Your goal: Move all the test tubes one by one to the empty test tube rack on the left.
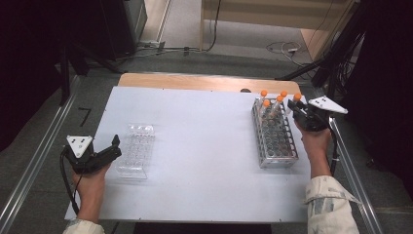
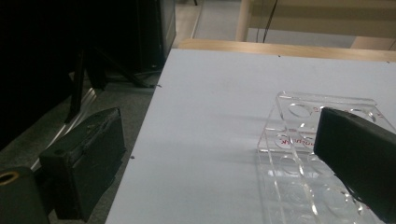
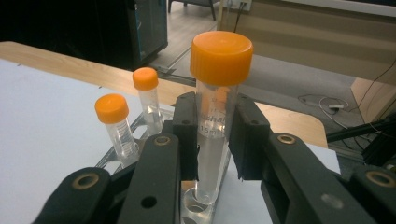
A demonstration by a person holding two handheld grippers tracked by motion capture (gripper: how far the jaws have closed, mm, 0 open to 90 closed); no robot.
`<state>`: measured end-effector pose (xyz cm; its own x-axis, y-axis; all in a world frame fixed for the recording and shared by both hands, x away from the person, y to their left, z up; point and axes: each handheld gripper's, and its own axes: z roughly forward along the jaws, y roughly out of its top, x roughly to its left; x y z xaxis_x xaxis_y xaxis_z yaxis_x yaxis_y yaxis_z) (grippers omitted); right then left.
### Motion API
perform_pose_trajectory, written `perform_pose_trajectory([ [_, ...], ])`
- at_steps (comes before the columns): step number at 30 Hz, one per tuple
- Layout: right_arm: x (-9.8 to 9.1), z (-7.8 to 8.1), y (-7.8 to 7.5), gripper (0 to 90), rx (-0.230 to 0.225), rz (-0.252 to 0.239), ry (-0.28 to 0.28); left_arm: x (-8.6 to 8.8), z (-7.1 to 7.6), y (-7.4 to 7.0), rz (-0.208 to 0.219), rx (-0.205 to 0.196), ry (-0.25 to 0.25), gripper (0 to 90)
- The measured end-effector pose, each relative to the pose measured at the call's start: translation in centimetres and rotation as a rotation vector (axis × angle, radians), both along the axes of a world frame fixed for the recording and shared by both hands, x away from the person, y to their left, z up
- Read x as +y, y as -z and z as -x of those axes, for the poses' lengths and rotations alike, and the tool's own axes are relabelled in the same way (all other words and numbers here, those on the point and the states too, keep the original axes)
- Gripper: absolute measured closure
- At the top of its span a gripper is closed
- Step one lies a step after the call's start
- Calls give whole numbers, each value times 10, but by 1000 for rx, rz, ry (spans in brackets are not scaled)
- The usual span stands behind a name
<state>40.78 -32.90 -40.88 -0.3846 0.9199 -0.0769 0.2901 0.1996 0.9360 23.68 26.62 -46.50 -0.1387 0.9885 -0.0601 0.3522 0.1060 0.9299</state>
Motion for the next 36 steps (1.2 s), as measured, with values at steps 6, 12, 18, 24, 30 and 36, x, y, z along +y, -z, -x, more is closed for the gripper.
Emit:
perform_pose_trajectory([
  [6, 0, 8, -10, 719, -8, -24, -16, -5, 0, -1, -12, -2, 16, 26],
  [12, 0, 19, -18, 720, 3, -46, -34, -5, 1, -2, -11, -12, 12, 26],
  [18, 7, 33, -25, 721, 14, -77, -77, -6, 3, -5, 2, -21, 16, 27],
  [24, 17, 44, -25, 721, 16, -59, -109, -14, 5, -12, -1, -34, 45, 27],
  [30, 25, 50, -24, 721, 27, -43, -136, -24, 2, -19, 14, -48, 74, 27],
  [36, 35, 57, -26, 721, 25, -39, -165, -32, -2, -22, 27, -33, 101, 27],
])
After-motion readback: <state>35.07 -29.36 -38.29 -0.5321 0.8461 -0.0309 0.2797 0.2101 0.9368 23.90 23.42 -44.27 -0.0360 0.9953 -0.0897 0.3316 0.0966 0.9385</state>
